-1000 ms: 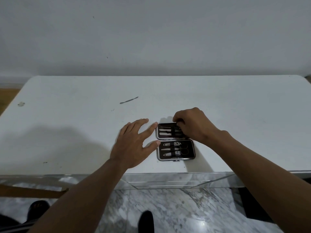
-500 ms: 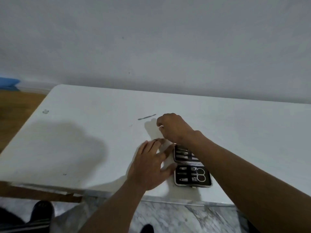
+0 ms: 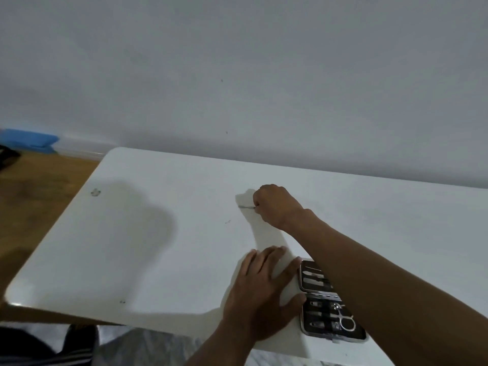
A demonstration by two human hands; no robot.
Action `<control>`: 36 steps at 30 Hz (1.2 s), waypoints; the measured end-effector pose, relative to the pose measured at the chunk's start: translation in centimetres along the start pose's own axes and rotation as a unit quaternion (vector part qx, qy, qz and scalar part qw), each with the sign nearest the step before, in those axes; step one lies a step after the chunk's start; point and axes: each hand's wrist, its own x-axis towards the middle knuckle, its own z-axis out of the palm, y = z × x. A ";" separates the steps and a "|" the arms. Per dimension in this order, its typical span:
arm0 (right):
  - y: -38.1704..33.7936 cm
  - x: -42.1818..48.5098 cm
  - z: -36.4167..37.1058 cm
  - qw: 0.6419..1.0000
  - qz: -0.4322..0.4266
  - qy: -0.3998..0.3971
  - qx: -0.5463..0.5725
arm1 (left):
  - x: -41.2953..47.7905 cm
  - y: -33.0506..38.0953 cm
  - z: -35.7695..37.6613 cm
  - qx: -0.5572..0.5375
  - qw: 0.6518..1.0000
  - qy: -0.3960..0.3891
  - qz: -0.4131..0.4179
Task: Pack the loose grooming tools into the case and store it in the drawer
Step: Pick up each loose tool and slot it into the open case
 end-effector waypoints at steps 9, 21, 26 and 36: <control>-1.2 1.4 -1.6 0.997 0.066 -0.044 0.018 | -0.1 0.1 0.4 -0.022 1.000 0.003 -0.007; -1.8 2.1 -2.0 0.992 0.081 -0.096 0.023 | -0.1 0.1 0.3 -0.019 1.000 0.006 -0.003; -1.9 1.9 -1.5 0.994 0.073 -0.085 0.014 | -0.2 0.1 0.4 -0.019 1.000 0.016 0.000; -0.2 0.6 -1.0 0.982 0.120 -0.030 0.141 | -0.2 0.0 0.5 -0.040 0.999 0.023 -0.001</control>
